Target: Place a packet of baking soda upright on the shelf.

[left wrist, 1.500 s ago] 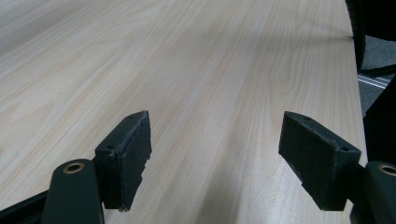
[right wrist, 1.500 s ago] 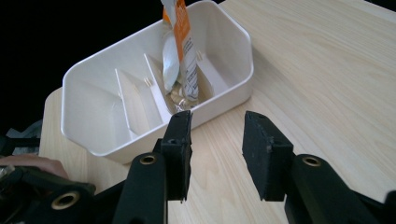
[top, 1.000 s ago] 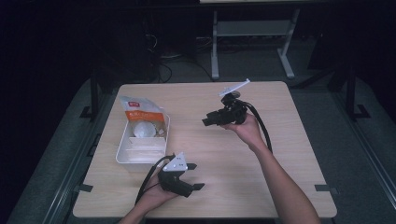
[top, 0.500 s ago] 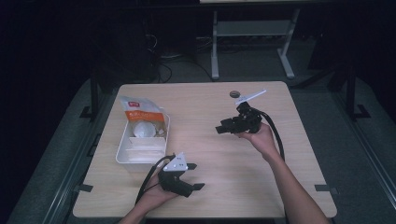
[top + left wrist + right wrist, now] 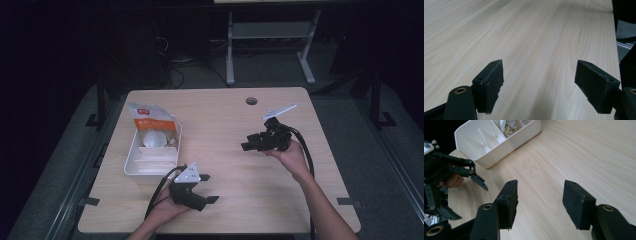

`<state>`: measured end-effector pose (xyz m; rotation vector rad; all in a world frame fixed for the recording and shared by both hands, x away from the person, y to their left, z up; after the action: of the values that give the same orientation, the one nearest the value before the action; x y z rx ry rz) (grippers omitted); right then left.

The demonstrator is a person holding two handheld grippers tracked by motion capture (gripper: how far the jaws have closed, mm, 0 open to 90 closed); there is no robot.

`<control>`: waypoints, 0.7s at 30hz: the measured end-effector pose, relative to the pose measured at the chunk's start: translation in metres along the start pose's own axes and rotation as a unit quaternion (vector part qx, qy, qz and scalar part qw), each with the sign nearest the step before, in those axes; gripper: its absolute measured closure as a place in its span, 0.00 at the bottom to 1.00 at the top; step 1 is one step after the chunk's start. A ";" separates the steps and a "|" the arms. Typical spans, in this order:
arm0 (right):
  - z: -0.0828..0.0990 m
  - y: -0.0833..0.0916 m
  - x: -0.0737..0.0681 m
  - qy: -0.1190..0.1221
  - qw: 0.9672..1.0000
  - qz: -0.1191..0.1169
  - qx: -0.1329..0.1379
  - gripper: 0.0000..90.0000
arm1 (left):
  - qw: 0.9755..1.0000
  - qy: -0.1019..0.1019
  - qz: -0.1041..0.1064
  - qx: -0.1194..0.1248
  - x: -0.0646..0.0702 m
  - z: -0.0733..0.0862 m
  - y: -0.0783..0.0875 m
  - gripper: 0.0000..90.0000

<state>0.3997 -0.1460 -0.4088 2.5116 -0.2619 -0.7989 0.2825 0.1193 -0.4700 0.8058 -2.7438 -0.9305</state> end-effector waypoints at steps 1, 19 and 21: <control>0.002 0.001 0.000 0.000 1.000 0.000 0.001 0.49 | 1.000 0.001 -0.001 0.000 0.000 0.000 0.000 0.25; 0.036 0.017 -0.006 -0.009 1.000 0.008 -0.002 0.48 | 1.000 0.006 -0.002 0.002 -0.001 0.000 0.001 0.24; 0.041 0.018 -0.007 -0.010 1.000 0.008 -0.002 0.48 | 1.000 0.007 -0.002 0.003 -0.002 0.000 0.001 0.23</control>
<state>0.3697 -0.1753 -0.4251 2.4963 -0.2867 -0.8172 0.2835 0.1208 -0.4692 0.8164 -2.7341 -0.9152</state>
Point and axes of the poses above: each handheld gripper's, and its own axes: y roughly backward along the jaws, z roughly out of its underside, x roughly to its right, the point moved 3 cm from there along -y, roughly forward along the jaws, and after that the axes turned 13 degrees about -z, right-handed, at the moved point
